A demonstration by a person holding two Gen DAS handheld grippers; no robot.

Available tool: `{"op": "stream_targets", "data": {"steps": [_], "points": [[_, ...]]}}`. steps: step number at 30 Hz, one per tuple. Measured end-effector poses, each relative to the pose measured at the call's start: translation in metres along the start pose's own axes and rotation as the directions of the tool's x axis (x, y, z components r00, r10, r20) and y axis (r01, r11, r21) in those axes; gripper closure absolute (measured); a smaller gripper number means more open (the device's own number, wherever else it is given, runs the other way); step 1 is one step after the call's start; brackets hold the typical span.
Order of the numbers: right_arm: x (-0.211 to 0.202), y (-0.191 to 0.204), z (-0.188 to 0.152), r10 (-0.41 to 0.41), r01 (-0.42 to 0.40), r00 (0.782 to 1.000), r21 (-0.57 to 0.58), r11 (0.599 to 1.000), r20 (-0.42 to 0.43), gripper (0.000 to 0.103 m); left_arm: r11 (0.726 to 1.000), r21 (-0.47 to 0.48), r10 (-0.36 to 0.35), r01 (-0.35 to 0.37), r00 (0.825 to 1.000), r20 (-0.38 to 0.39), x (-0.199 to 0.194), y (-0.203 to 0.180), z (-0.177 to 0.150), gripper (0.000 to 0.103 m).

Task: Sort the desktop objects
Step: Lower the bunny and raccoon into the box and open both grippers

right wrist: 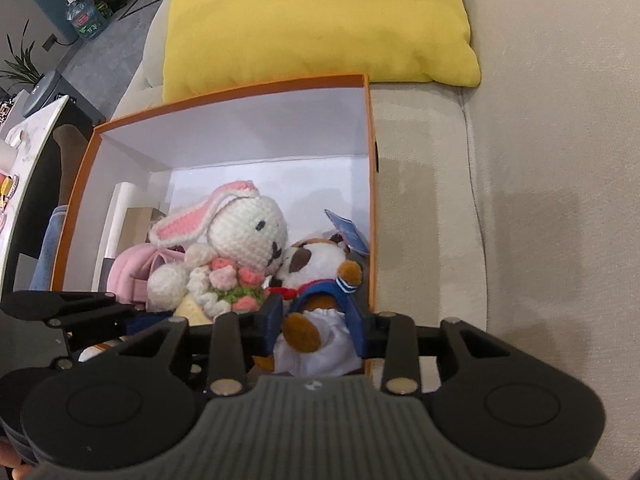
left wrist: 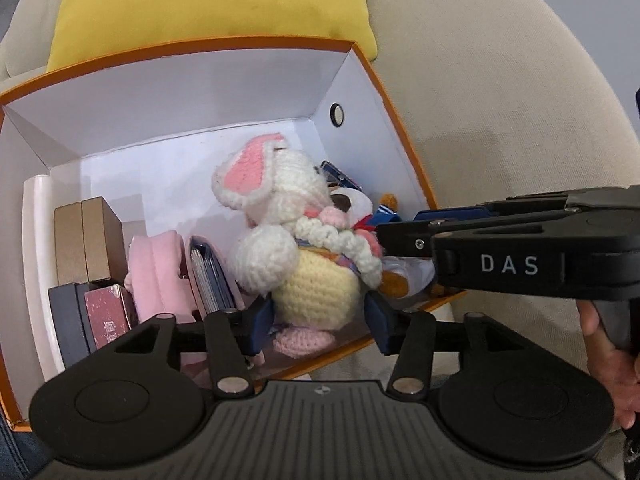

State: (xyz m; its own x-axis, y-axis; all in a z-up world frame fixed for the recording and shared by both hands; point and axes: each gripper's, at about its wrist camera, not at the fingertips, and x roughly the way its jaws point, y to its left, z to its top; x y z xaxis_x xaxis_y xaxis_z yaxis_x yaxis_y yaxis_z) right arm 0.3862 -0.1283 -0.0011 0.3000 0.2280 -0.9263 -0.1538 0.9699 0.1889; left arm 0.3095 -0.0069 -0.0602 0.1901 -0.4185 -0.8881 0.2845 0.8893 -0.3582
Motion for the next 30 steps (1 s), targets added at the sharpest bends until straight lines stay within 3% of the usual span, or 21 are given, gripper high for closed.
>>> {"op": "stream_targets", "data": {"steps": [7,8,11,14,19,27,30], "points": [[-0.017,-0.009,-0.004,0.031,-0.031,0.999,-0.012,0.999,0.022,0.065,0.998,0.053,-0.019,0.016,0.998,0.054,-0.027,-0.007,-0.001,0.041],[-0.02,-0.01,-0.005,0.035,-0.034,0.999,-0.017,0.999,0.025,0.065,0.997,0.074,-0.023,0.018,0.997,0.074,-0.032,-0.008,-0.001,0.042],[-0.024,-0.01,-0.003,0.055,-0.054,0.998,-0.039,0.998,0.032,0.07,0.994,0.109,-0.002,-0.01,0.993,0.115,-0.042,-0.013,0.004,0.061],[-0.02,-0.006,0.001,0.059,-0.057,0.998,-0.082,0.995,0.018,0.073,0.989,0.143,0.026,-0.046,0.99,0.139,-0.039,-0.017,0.008,0.062],[-0.004,0.005,0.005,0.026,-0.03,0.999,-0.164,0.986,-0.03,0.075,0.963,0.242,0.091,-0.122,0.987,0.134,-0.02,-0.027,0.014,0.068],[0.035,0.013,-0.002,-0.041,-0.001,0.987,-0.26,0.966,-0.158,0.103,0.925,0.361,0.112,-0.122,0.993,0.05,0.014,-0.024,0.01,0.074],[0.023,0.018,-0.002,-0.037,-0.006,0.991,-0.32,0.947,-0.128,0.098,0.905,0.402,0.111,-0.139,0.99,0.092,0.005,-0.024,0.008,0.074]]}}
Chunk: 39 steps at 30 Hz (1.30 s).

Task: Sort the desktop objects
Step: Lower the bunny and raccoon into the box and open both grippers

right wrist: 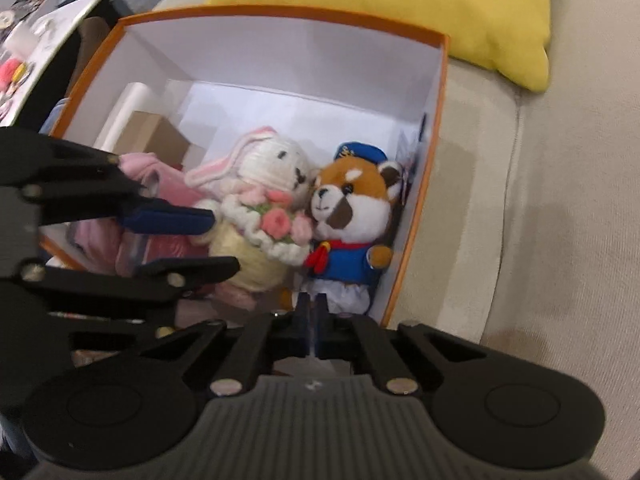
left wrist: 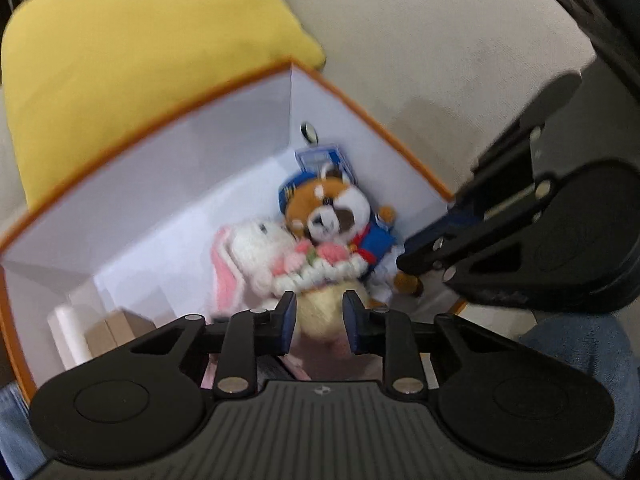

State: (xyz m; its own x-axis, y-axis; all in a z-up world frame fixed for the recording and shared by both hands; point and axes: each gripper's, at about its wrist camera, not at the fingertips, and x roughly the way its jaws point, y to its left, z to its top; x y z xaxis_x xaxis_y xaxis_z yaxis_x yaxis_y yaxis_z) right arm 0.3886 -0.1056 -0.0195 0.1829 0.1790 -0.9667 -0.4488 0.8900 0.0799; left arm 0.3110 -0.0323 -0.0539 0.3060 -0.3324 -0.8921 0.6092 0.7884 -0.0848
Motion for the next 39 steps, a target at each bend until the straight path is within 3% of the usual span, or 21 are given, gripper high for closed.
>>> {"op": "stream_targets", "data": {"steps": [5,10,14,16,19,21,23,29,33,35,39], "points": [[-0.018,0.003,0.014,-0.098,0.108,0.991,-0.104,0.989,0.094,0.092,0.999,0.033,0.004,-0.005,0.999,0.04,-0.005,0.004,0.014,0.074],[-0.002,0.007,0.03,-0.104,0.12,0.991,-0.213,0.97,0.084,0.083,0.995,0.099,-0.026,0.024,0.999,0.027,0.012,-0.001,0.016,0.074],[0.01,0.017,0.034,-0.129,0.161,0.985,-0.332,0.93,0.117,0.08,0.99,0.129,-0.058,0.054,0.998,0.026,0.019,-0.003,0.018,0.073],[0.016,0.02,0.038,-0.151,0.191,0.98,-0.385,0.903,0.132,0.073,0.987,0.151,-0.066,0.062,0.998,0.021,0.019,-0.004,0.017,0.073],[0.025,0.017,0.045,-0.148,0.186,0.982,-0.437,0.88,0.12,0.063,0.981,0.178,-0.081,0.079,0.997,0.003,0.02,-0.006,0.015,0.056],[0.032,0.015,0.051,-0.12,0.146,0.989,-0.452,0.88,0.086,0.059,0.981,0.18,-0.079,0.08,0.997,-0.012,0.023,-0.007,0.014,0.054],[0.039,0.017,0.055,-0.109,0.126,0.992,-0.458,0.88,0.063,0.058,0.983,0.167,-0.073,0.077,0.997,-0.027,0.026,-0.005,0.014,0.055],[0.048,0.026,0.056,-0.152,0.138,0.988,-0.469,0.873,0.007,0.063,0.98,0.15,-0.12,0.131,0.99,-0.08,0.025,-0.002,0.015,0.073],[0.041,0.021,0.055,-0.106,0.062,0.991,-0.435,0.898,-0.078,0.077,0.98,0.159,-0.106,0.119,0.99,-0.089,0.023,-0.003,0.013,0.074],[0.039,0.019,0.05,-0.089,0.037,0.99,-0.418,0.908,-0.106,0.077,0.98,0.161,-0.099,0.113,0.991,-0.088,0.023,-0.004,0.011,0.074],[0.041,0.025,0.043,-0.123,0.067,0.987,-0.44,0.895,-0.1,0.077,0.984,0.148,-0.091,0.102,0.993,-0.08,0.023,-0.005,0.009,0.074]]}}
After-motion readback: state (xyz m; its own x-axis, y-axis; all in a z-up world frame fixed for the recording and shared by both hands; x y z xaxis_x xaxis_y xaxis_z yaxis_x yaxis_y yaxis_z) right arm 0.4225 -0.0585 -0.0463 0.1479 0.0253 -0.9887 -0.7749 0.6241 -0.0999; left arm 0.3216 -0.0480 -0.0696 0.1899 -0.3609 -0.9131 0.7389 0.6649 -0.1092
